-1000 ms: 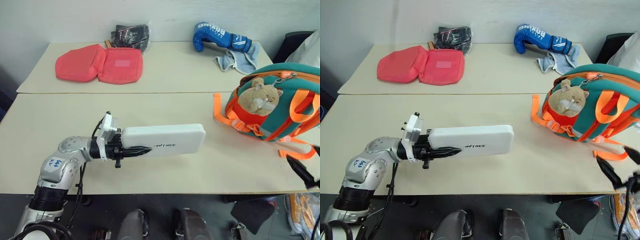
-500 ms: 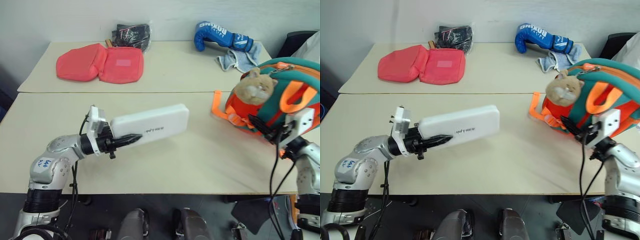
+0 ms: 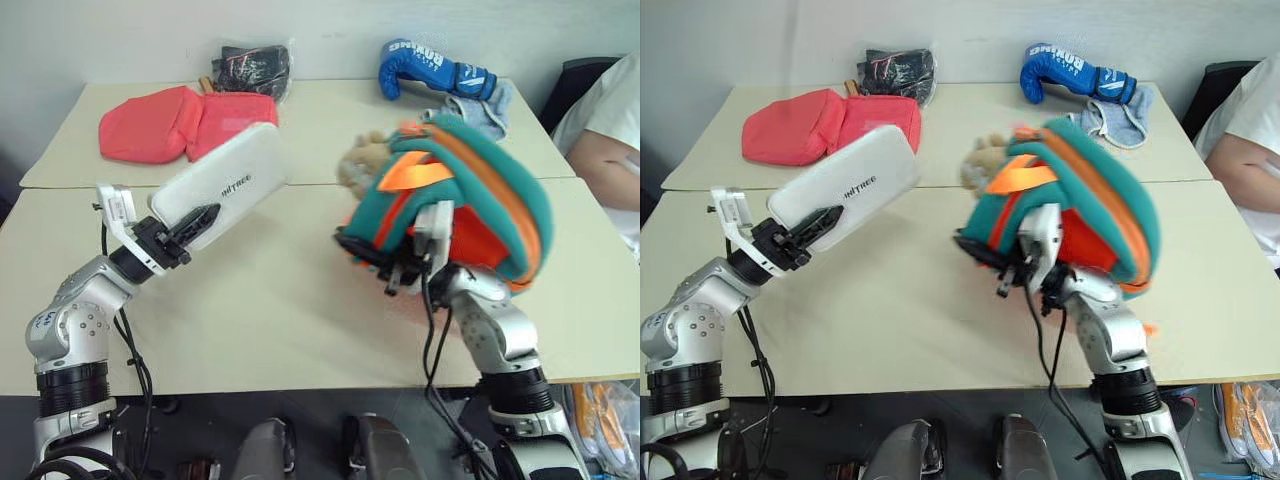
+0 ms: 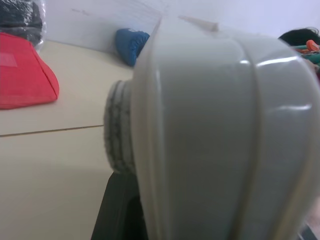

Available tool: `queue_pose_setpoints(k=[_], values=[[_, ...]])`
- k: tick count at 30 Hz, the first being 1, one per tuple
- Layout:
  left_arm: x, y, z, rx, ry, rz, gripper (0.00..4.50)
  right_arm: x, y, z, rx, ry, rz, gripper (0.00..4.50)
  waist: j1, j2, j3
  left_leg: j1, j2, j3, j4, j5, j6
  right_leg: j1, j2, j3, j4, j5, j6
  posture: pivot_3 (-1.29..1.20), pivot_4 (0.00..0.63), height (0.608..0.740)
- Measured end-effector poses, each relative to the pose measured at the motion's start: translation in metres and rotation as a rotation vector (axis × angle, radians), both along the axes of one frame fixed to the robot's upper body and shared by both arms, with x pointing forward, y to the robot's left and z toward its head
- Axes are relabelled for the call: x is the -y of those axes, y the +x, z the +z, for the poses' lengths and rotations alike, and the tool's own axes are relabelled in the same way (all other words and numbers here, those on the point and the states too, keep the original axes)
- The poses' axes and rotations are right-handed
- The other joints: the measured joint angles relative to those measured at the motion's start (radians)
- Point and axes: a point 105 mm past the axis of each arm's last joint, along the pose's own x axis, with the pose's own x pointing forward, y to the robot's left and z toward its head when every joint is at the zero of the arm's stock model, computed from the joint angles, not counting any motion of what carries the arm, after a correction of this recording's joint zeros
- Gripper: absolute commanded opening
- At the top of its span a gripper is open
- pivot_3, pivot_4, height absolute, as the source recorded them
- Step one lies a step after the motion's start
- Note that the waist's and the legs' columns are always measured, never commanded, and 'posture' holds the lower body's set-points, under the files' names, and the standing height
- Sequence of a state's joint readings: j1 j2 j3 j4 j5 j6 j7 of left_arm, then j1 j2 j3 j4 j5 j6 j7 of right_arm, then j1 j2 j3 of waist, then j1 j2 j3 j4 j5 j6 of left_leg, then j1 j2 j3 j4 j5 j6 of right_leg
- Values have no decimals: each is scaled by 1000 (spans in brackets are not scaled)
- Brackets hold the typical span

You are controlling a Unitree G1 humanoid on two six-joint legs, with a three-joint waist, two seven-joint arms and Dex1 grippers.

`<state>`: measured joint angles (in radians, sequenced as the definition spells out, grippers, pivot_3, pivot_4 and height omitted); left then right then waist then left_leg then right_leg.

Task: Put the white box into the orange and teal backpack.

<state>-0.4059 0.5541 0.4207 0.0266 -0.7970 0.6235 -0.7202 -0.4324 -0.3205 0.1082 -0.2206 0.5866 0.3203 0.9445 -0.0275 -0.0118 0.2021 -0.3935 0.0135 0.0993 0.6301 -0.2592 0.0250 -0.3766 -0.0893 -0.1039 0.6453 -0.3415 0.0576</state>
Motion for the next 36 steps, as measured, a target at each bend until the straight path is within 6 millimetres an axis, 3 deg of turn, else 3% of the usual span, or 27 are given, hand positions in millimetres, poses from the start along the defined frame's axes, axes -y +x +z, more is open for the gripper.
queue_pose_setpoints(k=[2, 7, 10, 14, 19, 25, 28, 36], values=[[-3, -2, 0, 2, 0, 3, 1268, 0, -21, -2, -50, -54, 109, 5, 4, 0, 0, -1, -1, -2, 1, -1, 2, 0, -1, 0, -1, 0, 0, 0, 150, 740], [-20, -18, -3, -6, 15, 9, 1268, 33, -51, -8, -191, -194, 210, 5, 4, -3, 1, -4, -2, -3, 2, -3, 4, 0, -2, -1, -5, 0, 0, 0, 150, 740], [-27, -36, 11, 35, 54, -18, 1268, 60, -47, -5, -216, -243, 134, 5, 3, -5, 1, -5, -2, -5, 1, -3, 4, 0, -3, -2, -7, 0, 0, 0, 150, 740], [-13, -61, 40, 144, 125, -113, 1268, 65, -40, -5, -223, -239, 92, 5, 1, -5, 2, -4, -2, -4, 1, -2, 3, 0, -3, -2, -7, 0, 0, 0, 150, 740], [10, -78, 54, 181, 168, -233, 1268, 66, -37, -8, -227, -236, 77, 5, 5, -5, 2, -4, -2, -5, 1, -1, 2, 0, -3, -2, -5, 0, 0, 0, 150, 740], [47, -69, 56, 237, 271, -361, 1268, 62, -36, -14, -231, -245, 84, 5, 27, -5, 2, -4, -2, -4, 2, 0, 2, 0, -2, -2, -4, 0, 0, 0, 150, 740], [55, -66, 41, 236, 438, -427, 1268, 62, -36, -14, -230, -248, 79, 5, 27, -5, 2, -4, -3, -3, 1, -1, 2, 0, -2, -3, -5, 0, 0, 0, 150, 740], [87, -25, 40, 350, 689, -481, 1268, 62, -34, -17, -237, -249, 61, 5, 38, -5, 2, -5, -3, -3, 3, 0, 4, 0, -3, -3, -5, 1, 2, 0, 150, 740]])
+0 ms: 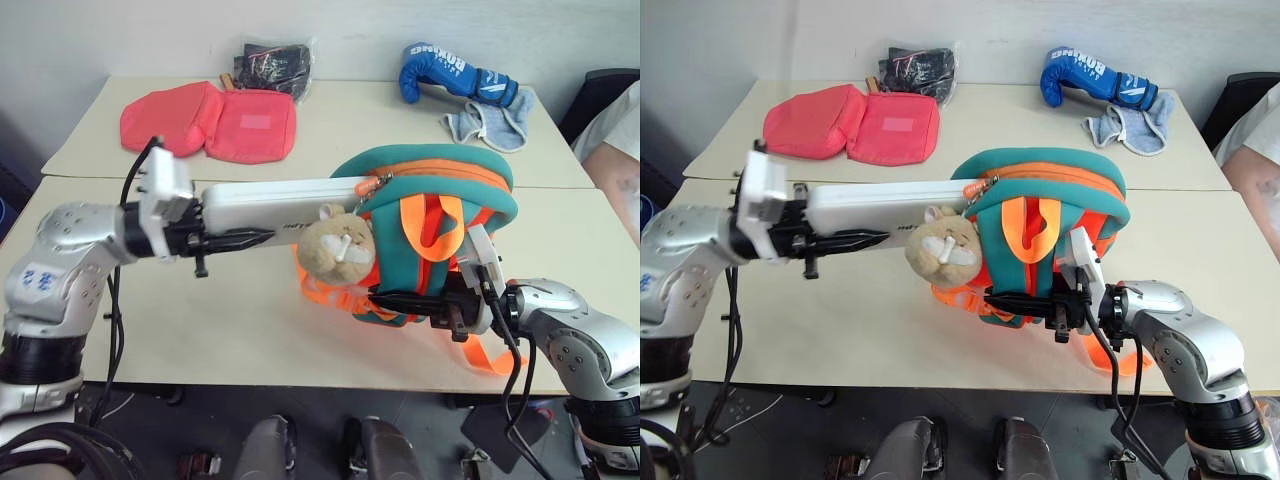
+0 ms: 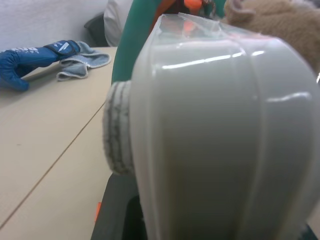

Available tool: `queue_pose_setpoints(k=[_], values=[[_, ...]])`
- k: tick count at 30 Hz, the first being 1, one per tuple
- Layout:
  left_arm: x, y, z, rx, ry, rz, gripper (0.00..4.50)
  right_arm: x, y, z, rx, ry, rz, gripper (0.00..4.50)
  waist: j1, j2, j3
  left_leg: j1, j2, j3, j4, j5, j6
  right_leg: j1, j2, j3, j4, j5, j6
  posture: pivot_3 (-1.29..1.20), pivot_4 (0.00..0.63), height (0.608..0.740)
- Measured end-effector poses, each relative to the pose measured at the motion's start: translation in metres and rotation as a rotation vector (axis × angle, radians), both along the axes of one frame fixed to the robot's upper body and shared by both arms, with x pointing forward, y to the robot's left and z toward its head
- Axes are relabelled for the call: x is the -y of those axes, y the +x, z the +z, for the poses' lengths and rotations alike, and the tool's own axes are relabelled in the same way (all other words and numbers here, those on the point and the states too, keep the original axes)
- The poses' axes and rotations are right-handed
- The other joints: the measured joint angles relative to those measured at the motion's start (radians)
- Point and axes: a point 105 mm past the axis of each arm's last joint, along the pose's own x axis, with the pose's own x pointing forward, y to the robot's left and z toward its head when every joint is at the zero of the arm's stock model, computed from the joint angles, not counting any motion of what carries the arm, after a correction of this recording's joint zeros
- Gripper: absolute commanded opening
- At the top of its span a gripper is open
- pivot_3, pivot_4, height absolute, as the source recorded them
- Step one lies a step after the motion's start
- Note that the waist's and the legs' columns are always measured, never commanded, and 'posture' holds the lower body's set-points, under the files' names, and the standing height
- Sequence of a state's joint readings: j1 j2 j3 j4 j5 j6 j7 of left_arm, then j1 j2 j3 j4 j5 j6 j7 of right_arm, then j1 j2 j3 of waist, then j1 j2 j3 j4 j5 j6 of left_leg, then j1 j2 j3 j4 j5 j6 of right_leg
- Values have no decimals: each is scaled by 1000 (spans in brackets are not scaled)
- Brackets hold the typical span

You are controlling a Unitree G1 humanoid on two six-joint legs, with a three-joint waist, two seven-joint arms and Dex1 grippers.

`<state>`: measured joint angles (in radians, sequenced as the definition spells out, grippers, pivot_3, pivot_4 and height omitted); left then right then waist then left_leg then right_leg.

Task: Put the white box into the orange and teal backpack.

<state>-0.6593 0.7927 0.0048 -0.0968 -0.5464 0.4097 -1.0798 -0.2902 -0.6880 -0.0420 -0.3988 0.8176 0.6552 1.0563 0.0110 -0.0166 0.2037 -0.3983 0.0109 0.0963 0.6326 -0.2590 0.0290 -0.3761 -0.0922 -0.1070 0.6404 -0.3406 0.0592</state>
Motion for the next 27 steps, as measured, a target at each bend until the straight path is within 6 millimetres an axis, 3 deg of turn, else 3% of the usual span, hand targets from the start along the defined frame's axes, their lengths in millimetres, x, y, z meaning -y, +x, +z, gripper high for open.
queue_pose_setpoints(k=[6, 11, 15, 18, 22, 27], values=[[56, 24, 0, -7, 110, -123, 1268, 0, -1, -1, 4, -6, -2, 5, 13, 0, 0, -5, 0, 0, 4, 0, 1, -2, 0, -2, 1, 0, 0, 0, 150, 740], [115, 42, 1, -54, 122, -207, 1268, 0, -1, -2, 3, -7, -13, 5, 13, -1, 0, -8, 0, -1, 13, -2, 4, -2, 1, -3, 3, 0, 0, 0, 150, 740], [134, 52, -4, -64, 86, -208, 2478, -5, -2, 0, 18, 7, -24, 0, 7, -1, 1, -8, 1, -1, 15, -2, 4, -2, 1, -3, 3, 1, 1, 0, 150, 740], [116, 53, 1, -79, 13, -214, 3296, -6, -4, -3, 11, 11, -41, 0, -4, -1, 1, -7, 2, -1, 14, -1, 2, -2, 1, -4, 5, 1, 1, 0, 150, 740], [61, 49, 9, -76, -64, -205, 4405, -4, -5, -7, 0, 18, -81, 0, -17, 0, 2, -7, 2, -1, 14, 0, 1, -2, 1, -4, 5, 1, 1, 0, 150, 740], [-5, 35, 16, -103, -58, -157, 4405, 0, -3, -9, -3, 25, -118, 0, -9, 0, 2, -7, 1, -2, 15, -1, 3, -1, 0, -4, 5, 1, 1, 0, 150, 740]])
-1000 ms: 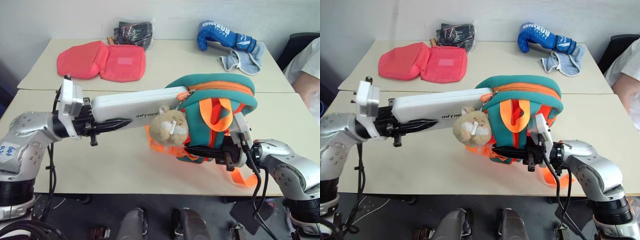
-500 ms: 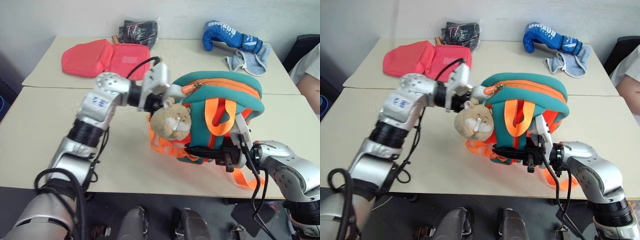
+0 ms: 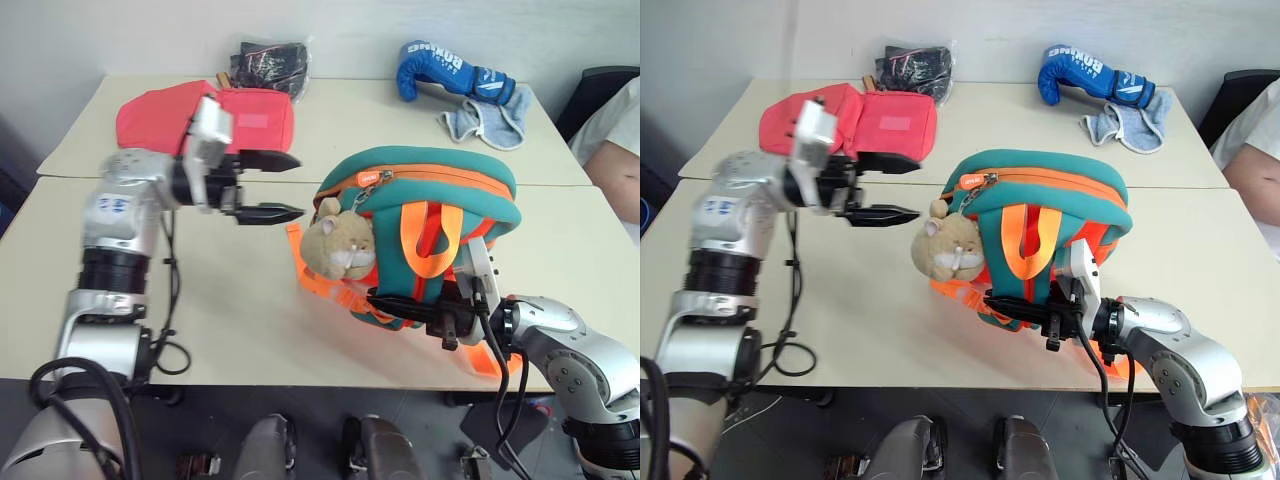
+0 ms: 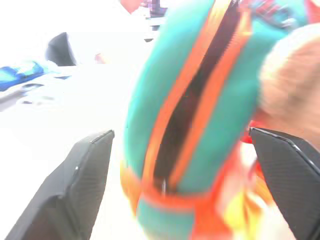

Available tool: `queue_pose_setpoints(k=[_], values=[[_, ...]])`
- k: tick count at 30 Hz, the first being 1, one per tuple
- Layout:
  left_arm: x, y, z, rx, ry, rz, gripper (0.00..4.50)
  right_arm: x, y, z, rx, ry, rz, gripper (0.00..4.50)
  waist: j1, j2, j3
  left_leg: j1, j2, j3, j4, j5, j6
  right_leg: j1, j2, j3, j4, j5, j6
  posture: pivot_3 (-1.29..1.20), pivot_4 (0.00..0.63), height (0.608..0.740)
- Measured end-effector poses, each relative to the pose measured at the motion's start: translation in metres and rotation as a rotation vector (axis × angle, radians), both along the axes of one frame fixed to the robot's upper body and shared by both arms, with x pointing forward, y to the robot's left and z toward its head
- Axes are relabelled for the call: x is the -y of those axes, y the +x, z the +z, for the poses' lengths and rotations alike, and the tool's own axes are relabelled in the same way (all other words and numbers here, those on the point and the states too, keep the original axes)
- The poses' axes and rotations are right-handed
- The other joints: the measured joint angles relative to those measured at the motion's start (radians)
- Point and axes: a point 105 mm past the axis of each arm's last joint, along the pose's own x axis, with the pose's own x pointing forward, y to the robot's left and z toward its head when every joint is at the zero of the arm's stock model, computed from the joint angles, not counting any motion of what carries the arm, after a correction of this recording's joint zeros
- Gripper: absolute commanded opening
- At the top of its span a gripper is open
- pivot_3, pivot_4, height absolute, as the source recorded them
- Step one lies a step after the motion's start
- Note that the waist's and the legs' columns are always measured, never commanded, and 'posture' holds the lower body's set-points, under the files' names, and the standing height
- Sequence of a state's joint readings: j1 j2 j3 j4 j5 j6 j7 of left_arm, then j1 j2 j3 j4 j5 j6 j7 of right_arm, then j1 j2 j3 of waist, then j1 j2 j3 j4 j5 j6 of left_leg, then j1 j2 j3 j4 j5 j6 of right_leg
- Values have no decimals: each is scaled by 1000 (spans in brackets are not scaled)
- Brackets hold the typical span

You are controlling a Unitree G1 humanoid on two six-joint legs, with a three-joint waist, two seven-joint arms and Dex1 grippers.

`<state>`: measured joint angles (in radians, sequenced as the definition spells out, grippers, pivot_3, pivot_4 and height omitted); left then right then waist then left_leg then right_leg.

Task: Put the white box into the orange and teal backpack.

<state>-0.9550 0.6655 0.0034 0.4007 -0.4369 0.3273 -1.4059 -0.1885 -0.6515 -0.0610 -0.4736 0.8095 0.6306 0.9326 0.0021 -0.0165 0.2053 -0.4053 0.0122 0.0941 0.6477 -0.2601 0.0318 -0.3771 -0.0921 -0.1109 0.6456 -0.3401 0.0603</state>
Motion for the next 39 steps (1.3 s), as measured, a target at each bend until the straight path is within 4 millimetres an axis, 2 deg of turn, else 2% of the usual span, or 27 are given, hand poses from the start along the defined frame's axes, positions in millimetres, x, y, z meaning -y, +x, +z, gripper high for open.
queue_pose_setpoints(k=[2, 4, 8, 12, 15, 19, 22, 26, 31, 35, 39], values=[[-19, -9, -12, -18, 54, 15, 4405, 1, 2, 1, 13, 0, -9, 0, -1, 0, 0, 0, -1, 0, 0, -1, 1, 0, -1, 1, -1, 0, 0, 0, 150, 740], [-25, -22, -22, -28, 68, 12, 4405, 3, 5, 1, 29, -4, -22, 0, -1, 0, 0, -1, -1, 0, 0, -1, 2, 1, -2, 1, -1, 0, 0, 0, 150, 740], [1, -50, -19, 36, -17, -29, 4405, 4, 11, 1, 49, 5, -42, 0, 2, -1, 0, -1, -2, -2, 0, -2, 3, 1, -2, 1, -2, 0, 1, 0, 150, 740], [30, -65, -17, 108, -103, -26, 4405, 2, 11, -1, 47, -6, -32, 0, -1, 0, 0, 0, -1, -1, 0, -1, 2, 1, -2, 1, -1, 0, 1, 0, 150, 740], [47, -66, -16, 126, -147, -17, 4405, 3, 12, -2, 43, -5, -31, 0, -1, 0, 0, 0, -1, -1, 0, -1, 1, 1, -1, 1, 0, 0, 1, 0, 150, 740], [57, -65, -18, 125, -162, -19, 4405, 3, 17, -1, 48, -7, -35, 0, -2, 0, 0, 1, -1, -1, -1, -1, 1, 1, -1, 1, 0, 0, 1, 0, 150, 740], [63, -67, -23, 156, -130, -44, 3821, 1, 18, -1, 54, -6, -30, 0, -1, 0, 0, 1, -1, -1, 0, -1, 1, 1, -1, 1, 0, 0, 1, 0, 150, 740], [62, -65, -23, 170, -139, -34, 2652, 0, 19, -2, 63, -2, -33, 0, -1, 0, 0, 1, -1, -1, 0, -1, 1, 1, -1, 1, 0, 0, 1, 0, 150, 740], [53, -54, -13, 172, -173, 17, 1256, 0, 20, -3, 67, -2, -44, 0, -1, 0, 0, 1, -1, -1, 0, -1, 1, 1, -1, 1, 0, 0, 1, 0, 150, 740], [25, -26, 2, 149, -205, 159, 1256, 3, 21, -4, 72, 7, -69, 0, -1, 0, 0, 1, -1, -1, 0, -1, 1, 1, -1, 0, 0, 0, 1, 0, 150, 740], [-13, 6, 11, 99, -244, 345, 1256, 9, 22, -6, 65, 13, -104, 0, -2, 0, 0, 1, -1, -1, -1, -1, 1, 1, -1, 0, 0, 0, 1, 0, 150, 740]])
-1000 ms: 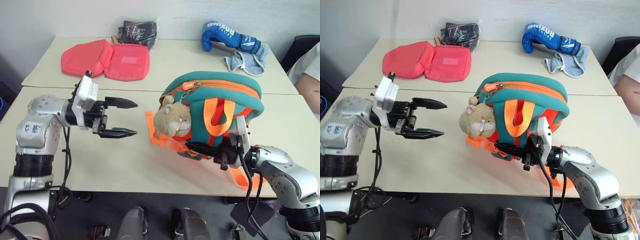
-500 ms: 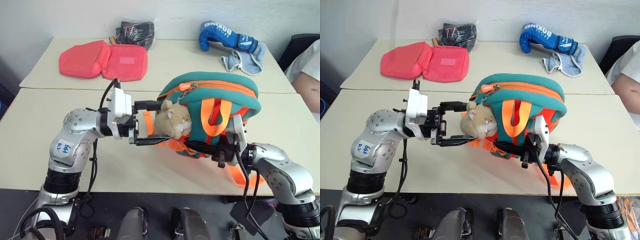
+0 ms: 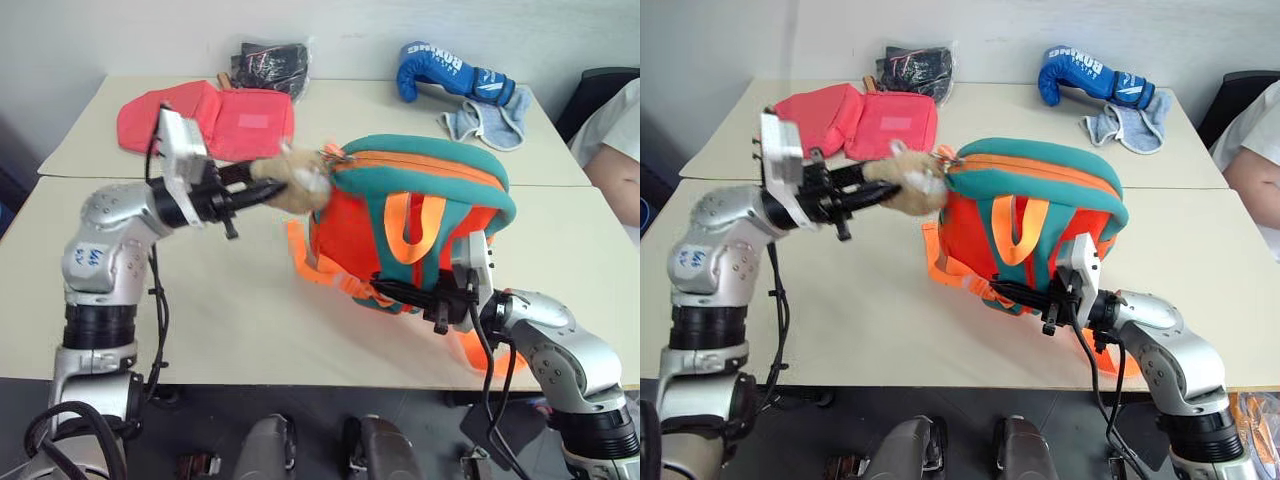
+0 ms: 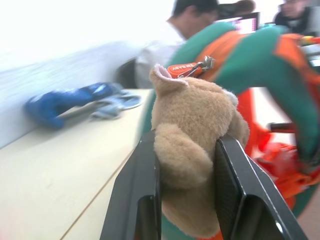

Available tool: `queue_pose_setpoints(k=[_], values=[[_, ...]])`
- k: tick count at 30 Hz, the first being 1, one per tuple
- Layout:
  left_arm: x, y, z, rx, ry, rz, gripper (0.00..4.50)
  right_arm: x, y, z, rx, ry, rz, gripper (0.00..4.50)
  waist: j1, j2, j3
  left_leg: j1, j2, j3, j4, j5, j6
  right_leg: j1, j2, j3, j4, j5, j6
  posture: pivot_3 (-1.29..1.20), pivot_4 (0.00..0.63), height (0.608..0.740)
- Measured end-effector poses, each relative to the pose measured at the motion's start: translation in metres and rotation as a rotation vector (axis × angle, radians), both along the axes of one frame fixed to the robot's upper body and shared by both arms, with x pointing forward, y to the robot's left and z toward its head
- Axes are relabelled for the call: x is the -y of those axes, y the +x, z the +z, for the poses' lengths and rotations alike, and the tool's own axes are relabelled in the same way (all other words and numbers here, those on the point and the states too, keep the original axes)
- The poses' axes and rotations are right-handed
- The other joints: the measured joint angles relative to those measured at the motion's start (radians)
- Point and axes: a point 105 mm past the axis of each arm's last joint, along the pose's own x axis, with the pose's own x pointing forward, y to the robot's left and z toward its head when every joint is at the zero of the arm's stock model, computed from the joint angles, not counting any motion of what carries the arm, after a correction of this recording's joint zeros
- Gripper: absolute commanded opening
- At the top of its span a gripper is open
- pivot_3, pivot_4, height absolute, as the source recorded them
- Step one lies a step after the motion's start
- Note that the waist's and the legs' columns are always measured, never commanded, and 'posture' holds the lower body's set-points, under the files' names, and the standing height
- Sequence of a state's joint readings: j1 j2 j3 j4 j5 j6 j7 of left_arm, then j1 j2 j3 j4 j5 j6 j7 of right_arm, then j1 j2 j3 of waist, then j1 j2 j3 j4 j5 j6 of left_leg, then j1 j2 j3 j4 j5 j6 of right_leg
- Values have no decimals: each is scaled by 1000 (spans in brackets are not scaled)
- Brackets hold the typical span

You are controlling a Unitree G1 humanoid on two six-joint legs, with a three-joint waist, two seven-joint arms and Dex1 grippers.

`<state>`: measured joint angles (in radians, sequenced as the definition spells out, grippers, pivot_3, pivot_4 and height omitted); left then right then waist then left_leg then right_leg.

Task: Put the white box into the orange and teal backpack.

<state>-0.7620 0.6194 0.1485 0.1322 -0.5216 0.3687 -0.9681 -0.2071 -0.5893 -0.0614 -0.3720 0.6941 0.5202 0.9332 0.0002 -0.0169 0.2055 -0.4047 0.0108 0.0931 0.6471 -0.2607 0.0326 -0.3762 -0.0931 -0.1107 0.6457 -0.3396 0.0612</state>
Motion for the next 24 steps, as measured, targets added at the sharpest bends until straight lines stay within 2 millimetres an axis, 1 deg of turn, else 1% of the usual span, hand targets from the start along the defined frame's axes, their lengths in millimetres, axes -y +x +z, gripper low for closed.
queue_pose_setpoints(k=[2, 4, 6, 9, 11, 13, 16, 18, 19, 21, 22, 23, 24], values=[[-13, 13, 0, -41, -26, 67, 1256, 4, 1, 2, 7, 3, -22, 0, 0, 0, 0, 0, 0, 0, 0, 0, 0, 0, 0, 0, 0, 0, 0, 0, 150, 740], [-21, 23, -4, -96, -50, 118, 1256, 6, 0, 3, 15, 5, -37, 0, 0, 0, 0, 0, 0, 0, 0, 0, 0, 0, 0, 0, 0, 0, 0, 0, 150, 740], [-27, 30, -15, -156, -50, 154, 1256, 9, 0, 2, 9, 9, -57, 0, -1, 0, 0, 0, 0, 0, 0, 0, 0, 0, 0, 0, 0, 0, 0, 0, 150, 740], [-29, 32, -43, -229, 55, 186, 1256, 16, 2, 4, 7, 27, -105, 0, -2, 0, 0, 0, 0, 1, 0, 0, 0, 0, 0, 0, 0, 0, 0, 0, 150, 740], [-26, 31, -68, -271, 132, 191, 1256, 17, 0, 2, -3, 37, -114, 0, -1, 0, 0, 0, 0, 1, 0, 0, 0, 0, 0, 1, 0, 0, 0, 0, 150, 740], [-18, 32, -89, -300, 166, 193, 1256, 18, -1, 1, -13, 43, -117, 0, 0, 0, 0, 0, 0, 0, 0, 0, 0, 0, 0, 1, 0, 0, 0, 0, 150, 740], [3, 28, -120, -320, 206, 152, 1256, 17, -1, 0, -15, 55, -121, 0, 5, 0, 0, 0, 0, 1, 0, 0, 0, 0, -1, 1, 0, 0, 0, 0, 150, 740], [11, 22, -135, -335, 222, 127, 1256, 17, -2, -1, -20, 56, -124, 0, 4, 0, 0, 0, 0, 0, 0, 0, 0, 0, 0, 1, 0, 0, 0, 0, 150, 740], [13, 19, -137, -330, 221, 120, 1256, 18, -3, -3, -24, 58, -127, 0, 4, 0, 0, 0, 0, 0, 0, -1, 0, 0, 0, 1, 0, 0, 0, 0, 150, 740], [14, 15, -136, -313, 224, 110, 1659, 18, -3, -3, -24, 64, -127, 703, 3, 0, 0, 0, 0, 0, 0, -1, 0, 0, 0, 1, 0, 0, 0, 0, 150, 740], [13, 11, -135, -307, 229, 103, 1827, 17, -3, -2, -23, 75, -122, 901, 2, 0, 0, 0, 0, 0, 0, -1, 0, 0, 0, 1, 0, 0, 0, 0, 150, 740], [10, 4, -135, -305, 239, 92, 2059, 15, -4, -2, -21, 82, -110, 1183, 1, 0, 0, 0, 0, 0, 0, -1, 0, 0, -1, 1, 0, 0, 0, 0, 150, 740], [4, -2, -135, -310, 245, 83, 2428, 15, -5, -2, -17, 81, -97, 1586, -2, 0, 0, 0, 0, 0, -1, -1, 0, 0, 0, 1, 0, 0, 0, 0, 150, 740]])
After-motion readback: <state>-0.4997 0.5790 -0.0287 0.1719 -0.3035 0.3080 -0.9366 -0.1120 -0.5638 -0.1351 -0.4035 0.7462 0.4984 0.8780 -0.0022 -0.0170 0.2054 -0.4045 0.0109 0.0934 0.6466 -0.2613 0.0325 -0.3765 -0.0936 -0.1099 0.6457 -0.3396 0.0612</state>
